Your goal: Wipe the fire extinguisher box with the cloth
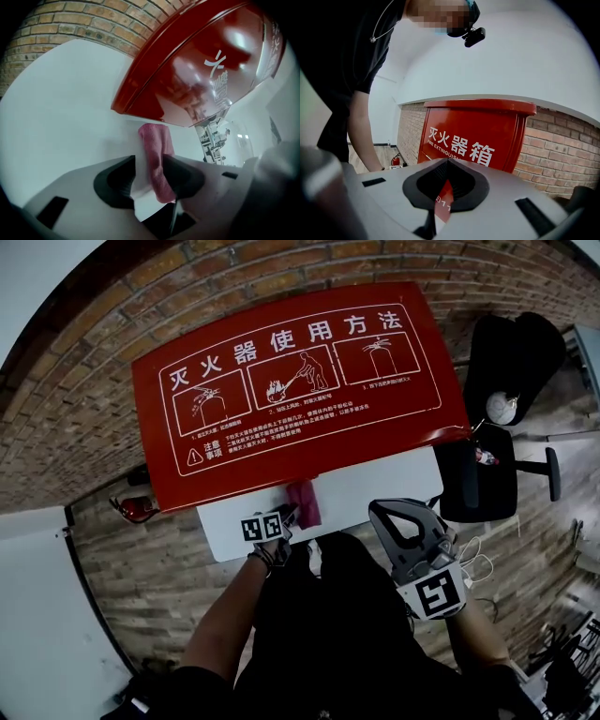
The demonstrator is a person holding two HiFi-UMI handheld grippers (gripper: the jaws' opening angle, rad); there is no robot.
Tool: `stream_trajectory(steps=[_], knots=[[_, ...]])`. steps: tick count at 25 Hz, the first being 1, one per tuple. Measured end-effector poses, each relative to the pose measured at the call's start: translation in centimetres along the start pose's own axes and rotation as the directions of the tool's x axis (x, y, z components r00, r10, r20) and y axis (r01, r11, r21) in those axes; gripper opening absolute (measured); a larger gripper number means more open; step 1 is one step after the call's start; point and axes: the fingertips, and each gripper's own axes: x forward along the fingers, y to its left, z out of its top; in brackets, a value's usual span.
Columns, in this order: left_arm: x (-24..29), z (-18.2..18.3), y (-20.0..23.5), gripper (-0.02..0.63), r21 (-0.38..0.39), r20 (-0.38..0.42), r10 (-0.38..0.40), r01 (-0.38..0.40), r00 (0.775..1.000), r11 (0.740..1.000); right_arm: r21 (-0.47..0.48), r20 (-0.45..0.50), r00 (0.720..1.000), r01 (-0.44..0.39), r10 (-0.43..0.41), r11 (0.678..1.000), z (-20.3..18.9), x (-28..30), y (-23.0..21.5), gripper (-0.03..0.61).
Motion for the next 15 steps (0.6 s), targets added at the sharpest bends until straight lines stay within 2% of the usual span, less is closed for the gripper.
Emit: stream_trajectory(steps=[6, 11, 15], knots=[[-2.8, 0.4, -1.2, 0.19, -0.003, 0.067, -0.059, 0.06, 0.996, 0.998, 0.064, 0.008, 0.996, -0.084, 0.084, 0.994, -1.4, 1.0, 1.3, 0.017], [-7.3, 0.1, -2.6, 0.179, 0.072, 0.125, -0.07, 0.061, 0.99, 0.996, 0.121, -0.012, 0.989, -0.143, 0.146, 0.982, -3.2, 2.2, 3.0, 0.017], [-12.0, 0.2, -3.8, 0.065, 0.166, 0.215, -0.06, 0.024, 0.975, 0.986, 0.145, -0.011, 0.977, -0.208, 0.211, 0.967, -4.0, 2.7, 5.3, 0.017]])
